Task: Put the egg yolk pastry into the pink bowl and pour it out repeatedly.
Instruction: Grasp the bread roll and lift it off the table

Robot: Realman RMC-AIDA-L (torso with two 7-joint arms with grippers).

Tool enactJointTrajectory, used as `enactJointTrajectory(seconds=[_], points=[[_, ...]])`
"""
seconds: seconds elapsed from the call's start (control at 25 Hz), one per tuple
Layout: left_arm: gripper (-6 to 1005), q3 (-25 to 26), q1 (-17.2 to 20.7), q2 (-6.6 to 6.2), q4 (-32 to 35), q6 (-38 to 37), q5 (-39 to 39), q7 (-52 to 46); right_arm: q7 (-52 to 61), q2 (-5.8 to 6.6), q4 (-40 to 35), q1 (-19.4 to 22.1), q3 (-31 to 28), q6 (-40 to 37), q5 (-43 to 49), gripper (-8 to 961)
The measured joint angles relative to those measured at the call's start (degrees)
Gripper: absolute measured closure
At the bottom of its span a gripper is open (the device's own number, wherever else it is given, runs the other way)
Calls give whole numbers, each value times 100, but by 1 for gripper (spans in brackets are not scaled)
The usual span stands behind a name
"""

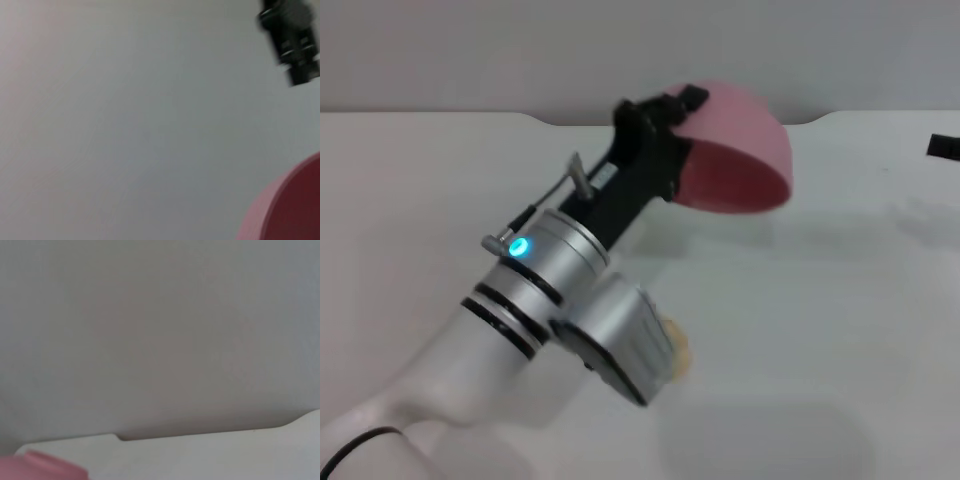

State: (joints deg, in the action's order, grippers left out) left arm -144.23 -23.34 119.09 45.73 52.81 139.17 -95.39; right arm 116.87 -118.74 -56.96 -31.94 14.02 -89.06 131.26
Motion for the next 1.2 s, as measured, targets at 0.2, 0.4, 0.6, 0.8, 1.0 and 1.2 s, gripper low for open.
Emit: enactJointTrajectory(seconds=[0.2, 0.4, 0.6, 0.8, 1.0, 1.2], points=[[999, 435, 18, -27, 230, 87, -335, -1109, -674, -2, 251, -39, 287, -21, -5, 436], [999, 1770, 340, -78, 1286, -1802, -586, -2349, -1241, -11, 591, -104, 856, 20, -112, 430], [1000, 2850, 506, -82, 2049, -4226, -994, -2588, -1803, -9, 965, -159, 1386, 78, -543, 423], [1000, 4560, 351, -93, 2430, -7385, -1323, -3228, -2187, -9, 1264, -332, 2661, 130, -679, 417], [1000, 6321, -229, -129, 2400, -10607, -808, -4334, -2149, -29, 1926, -907, 3981, 620, -803, 411], [999, 7026, -361, -137, 2728, -12237, 214, -5148, -2117, -40, 2269, -1210, 4652, 982, -910, 335]])
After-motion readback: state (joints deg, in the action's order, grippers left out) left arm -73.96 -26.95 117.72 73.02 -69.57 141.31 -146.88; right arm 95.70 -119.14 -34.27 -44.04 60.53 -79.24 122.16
